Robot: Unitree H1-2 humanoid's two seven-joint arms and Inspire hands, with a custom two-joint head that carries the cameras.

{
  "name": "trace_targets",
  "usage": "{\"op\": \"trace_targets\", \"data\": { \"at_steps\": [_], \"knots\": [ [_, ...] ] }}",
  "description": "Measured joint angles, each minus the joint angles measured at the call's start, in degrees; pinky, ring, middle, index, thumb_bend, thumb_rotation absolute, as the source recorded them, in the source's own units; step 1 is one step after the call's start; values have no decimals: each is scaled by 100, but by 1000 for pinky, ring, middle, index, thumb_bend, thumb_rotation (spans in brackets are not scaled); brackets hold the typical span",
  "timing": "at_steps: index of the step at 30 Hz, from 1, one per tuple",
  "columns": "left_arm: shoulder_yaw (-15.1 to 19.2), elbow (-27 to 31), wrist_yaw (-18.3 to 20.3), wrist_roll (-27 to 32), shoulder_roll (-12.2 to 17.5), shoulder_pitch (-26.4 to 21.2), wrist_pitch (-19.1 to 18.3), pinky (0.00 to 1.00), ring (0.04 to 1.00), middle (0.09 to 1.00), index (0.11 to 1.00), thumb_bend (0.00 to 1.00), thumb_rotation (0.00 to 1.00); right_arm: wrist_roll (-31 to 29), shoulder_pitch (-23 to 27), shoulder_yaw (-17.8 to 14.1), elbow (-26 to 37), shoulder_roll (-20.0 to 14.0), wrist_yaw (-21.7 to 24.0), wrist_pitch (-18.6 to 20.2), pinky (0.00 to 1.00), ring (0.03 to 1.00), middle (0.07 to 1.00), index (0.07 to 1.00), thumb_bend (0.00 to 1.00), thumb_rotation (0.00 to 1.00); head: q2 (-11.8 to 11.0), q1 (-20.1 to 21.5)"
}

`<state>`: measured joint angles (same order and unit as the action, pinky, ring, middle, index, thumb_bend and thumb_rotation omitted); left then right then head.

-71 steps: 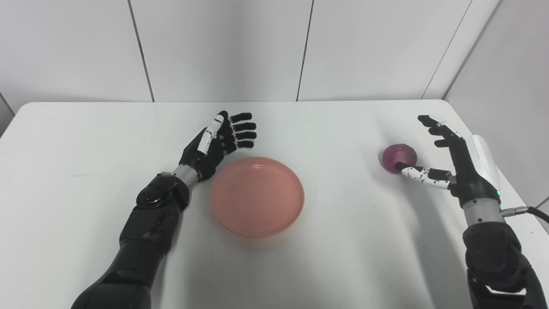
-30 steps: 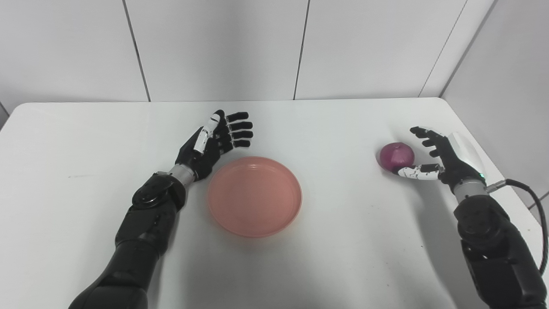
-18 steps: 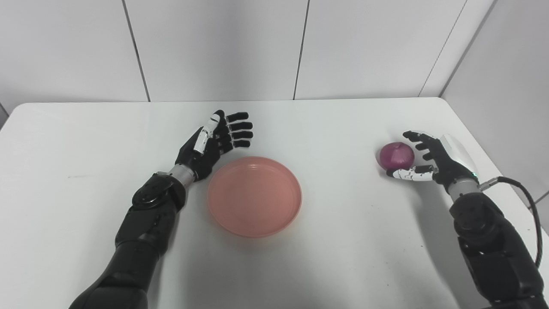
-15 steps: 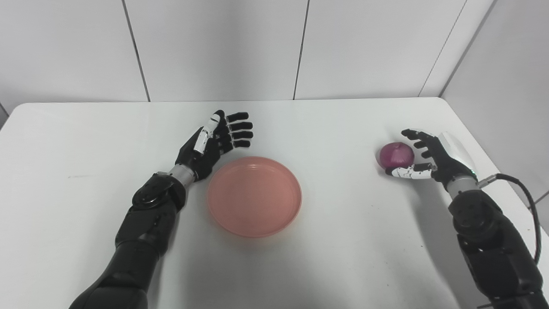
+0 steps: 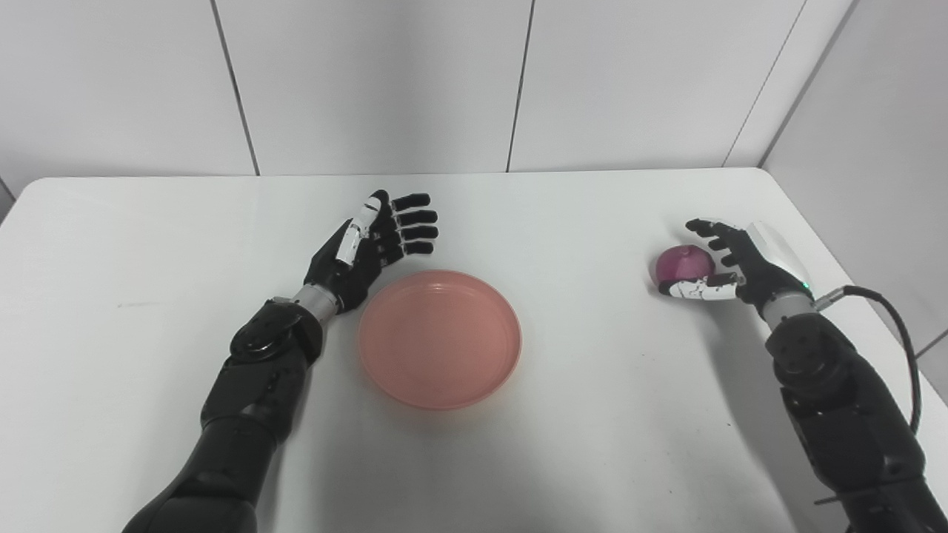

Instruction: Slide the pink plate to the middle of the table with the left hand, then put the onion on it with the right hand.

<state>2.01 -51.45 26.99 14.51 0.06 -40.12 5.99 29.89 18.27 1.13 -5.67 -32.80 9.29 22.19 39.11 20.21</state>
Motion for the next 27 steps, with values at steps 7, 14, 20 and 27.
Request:
{"op": "trace_targets", "data": {
  "at_steps": [7, 14, 20, 27],
  "knots": [
    [-2, -1, 12, 0, 3, 0, 10, 681, 703, 709, 689, 355, 1000, -13, 103, 41, -288, -4, -11, -1, 736, 815, 841, 836, 995, 260, 0, 0],
    [-5, 40, -1, 0, 1, 24, 5, 686, 709, 713, 692, 361, 1000, -28, 151, 73, -352, -39, -11, -1, 736, 817, 841, 839, 991, 269, 18, 9],
    [-6, 38, 12, 0, 1, 26, 5, 685, 706, 711, 690, 357, 1000, -22, 254, 112, -498, -67, -40, -3, 744, 818, 839, 839, 987, 267, 18, 9],
    [-7, 36, 14, 0, 2, 26, 6, 682, 705, 713, 692, 359, 1000, -117, 266, 120, -504, -103, -21, -3, 741, 810, 830, 826, 985, 267, 26, 9]
  ]
}}
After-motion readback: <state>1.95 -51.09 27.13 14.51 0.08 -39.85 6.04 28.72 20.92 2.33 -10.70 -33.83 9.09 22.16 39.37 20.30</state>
